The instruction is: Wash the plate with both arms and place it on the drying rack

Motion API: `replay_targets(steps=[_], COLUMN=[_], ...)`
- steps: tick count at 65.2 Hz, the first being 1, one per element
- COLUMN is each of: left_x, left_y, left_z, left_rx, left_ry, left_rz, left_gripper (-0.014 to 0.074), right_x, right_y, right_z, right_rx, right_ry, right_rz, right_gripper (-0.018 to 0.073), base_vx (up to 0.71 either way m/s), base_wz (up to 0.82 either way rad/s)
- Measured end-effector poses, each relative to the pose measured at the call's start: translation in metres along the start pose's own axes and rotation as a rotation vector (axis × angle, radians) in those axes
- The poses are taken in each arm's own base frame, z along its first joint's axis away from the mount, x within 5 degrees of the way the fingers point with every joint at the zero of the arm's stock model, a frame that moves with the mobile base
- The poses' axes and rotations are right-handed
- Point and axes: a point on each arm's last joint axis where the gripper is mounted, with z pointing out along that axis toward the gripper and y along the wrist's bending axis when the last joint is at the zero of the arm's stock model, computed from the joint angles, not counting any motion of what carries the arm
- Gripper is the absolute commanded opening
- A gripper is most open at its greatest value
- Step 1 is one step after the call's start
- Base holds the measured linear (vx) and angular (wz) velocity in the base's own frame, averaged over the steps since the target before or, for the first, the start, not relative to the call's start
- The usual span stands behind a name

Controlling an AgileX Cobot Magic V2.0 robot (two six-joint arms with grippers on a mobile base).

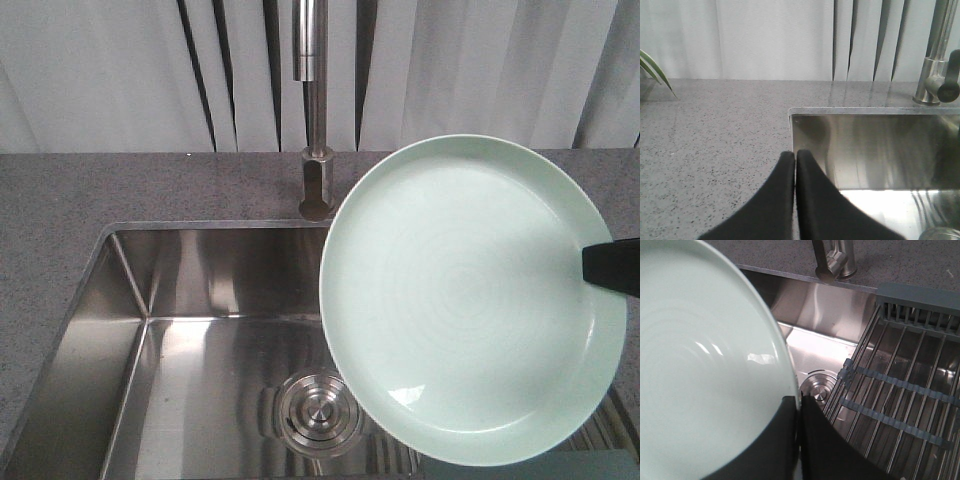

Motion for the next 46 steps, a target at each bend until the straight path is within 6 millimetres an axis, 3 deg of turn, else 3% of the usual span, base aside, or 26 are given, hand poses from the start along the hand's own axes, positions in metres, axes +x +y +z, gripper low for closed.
replay_targets(steps=[46], left_x=[0.0000], left_y=[0.0000], left_z=[0.0000], left_rx=[0.000], left_ry=[0.000], left_rz=[0.000], left_gripper=[-0.0006], right_x=[0.0000], right_y=[0.0000], right_z=[0.0000], right_rx=[0.000], right_ry=[0.000], right_rz=[0.000], right_gripper=[-0.0006], base_vx=[0.00], base_wz=[0.00])
